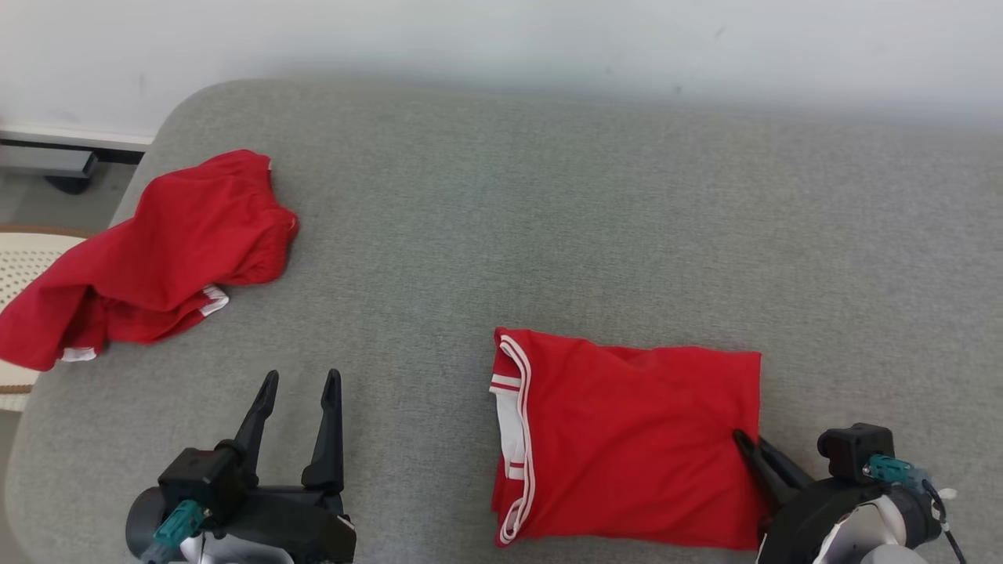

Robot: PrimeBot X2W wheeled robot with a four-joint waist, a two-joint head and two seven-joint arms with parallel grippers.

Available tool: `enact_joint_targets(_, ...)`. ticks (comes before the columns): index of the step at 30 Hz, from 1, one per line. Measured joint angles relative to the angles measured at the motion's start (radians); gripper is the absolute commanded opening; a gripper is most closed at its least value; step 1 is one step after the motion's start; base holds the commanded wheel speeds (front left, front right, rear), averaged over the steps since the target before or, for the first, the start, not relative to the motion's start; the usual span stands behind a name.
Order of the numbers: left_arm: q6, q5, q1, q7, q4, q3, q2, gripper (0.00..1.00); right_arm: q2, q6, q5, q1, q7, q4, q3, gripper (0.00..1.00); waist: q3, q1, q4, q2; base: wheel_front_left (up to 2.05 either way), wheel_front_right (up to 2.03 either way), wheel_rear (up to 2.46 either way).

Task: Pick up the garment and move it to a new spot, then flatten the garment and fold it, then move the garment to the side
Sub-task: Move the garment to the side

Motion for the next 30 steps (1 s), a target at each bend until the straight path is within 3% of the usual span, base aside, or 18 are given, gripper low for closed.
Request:
enact_joint_targets(9,0.002,-0.002,-0.006,-0.002,-0.021,0.021,0.013,1.00,-0.014,0.000,-0.056,0.038,-0.038,-0.098,-0.035,0.00,0.004,0.0000,-0.085,0.0000,0.00,0.00,0.00)
enact_joint_targets(21,0.002,0.003,-0.036,0.006,-0.043,0.009,0.026,1.00,-0.001,0.000,-0.119,0.099,-0.039,-0.231,-0.128,0.00,0.020,0.0001,-0.287,0.0001,0.00,0.00,0.00)
enact_joint_targets(30,-0.015,0.025,-0.089,0.056,-0.078,-0.021,0.056,1.00,-0.030,0.000,-0.130,-0.085,-0.076,-0.189,-0.134,0.00,0.054,0.0000,-0.416,0.0000,0.00,0.00,0.00)
